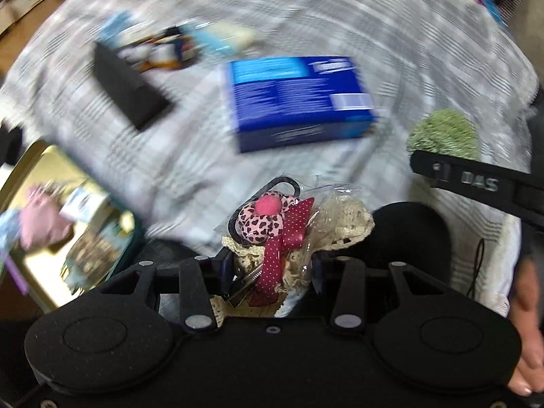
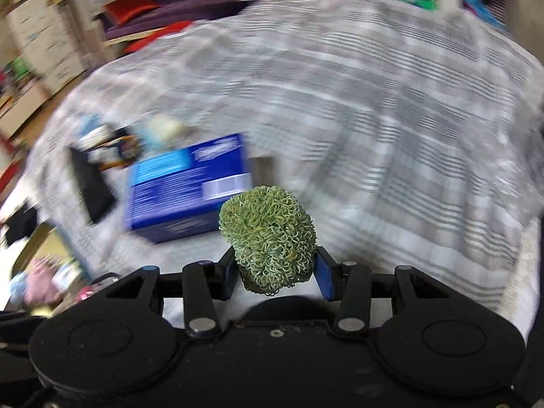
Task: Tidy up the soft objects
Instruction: 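Carry the lace bundle and scrubber ball to the gold tray and release both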
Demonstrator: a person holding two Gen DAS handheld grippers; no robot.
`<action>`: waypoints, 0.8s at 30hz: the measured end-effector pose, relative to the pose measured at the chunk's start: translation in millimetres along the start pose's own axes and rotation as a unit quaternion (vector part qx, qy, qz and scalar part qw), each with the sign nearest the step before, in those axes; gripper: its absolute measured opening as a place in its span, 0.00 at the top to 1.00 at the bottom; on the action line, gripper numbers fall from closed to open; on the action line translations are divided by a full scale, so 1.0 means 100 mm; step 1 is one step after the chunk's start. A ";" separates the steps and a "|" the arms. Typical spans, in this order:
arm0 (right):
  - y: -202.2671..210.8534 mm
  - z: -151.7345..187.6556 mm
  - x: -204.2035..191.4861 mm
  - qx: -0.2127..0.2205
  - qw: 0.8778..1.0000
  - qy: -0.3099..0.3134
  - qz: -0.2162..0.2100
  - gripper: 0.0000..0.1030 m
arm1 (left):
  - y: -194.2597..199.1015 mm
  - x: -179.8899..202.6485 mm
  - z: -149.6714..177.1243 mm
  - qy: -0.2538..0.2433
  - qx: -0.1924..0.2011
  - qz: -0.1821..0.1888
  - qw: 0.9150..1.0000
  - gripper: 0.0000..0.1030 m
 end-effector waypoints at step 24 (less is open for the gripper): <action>0.26 0.06 -2.94 -0.019 0.961 0.234 -0.147 0.56 | 0.22 -2.45 0.63 0.278 0.059 -0.168 0.944 0.57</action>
Point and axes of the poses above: each gripper's, at about its wrist camera, not at the fingertips, and y roughly against the way its jaws point, x to its right, z to its underside, the point moved 7 cm from there along -y, roughly the way its jaws point, and after that the axes turned 12 degrees about z, right-handed, at the moved point
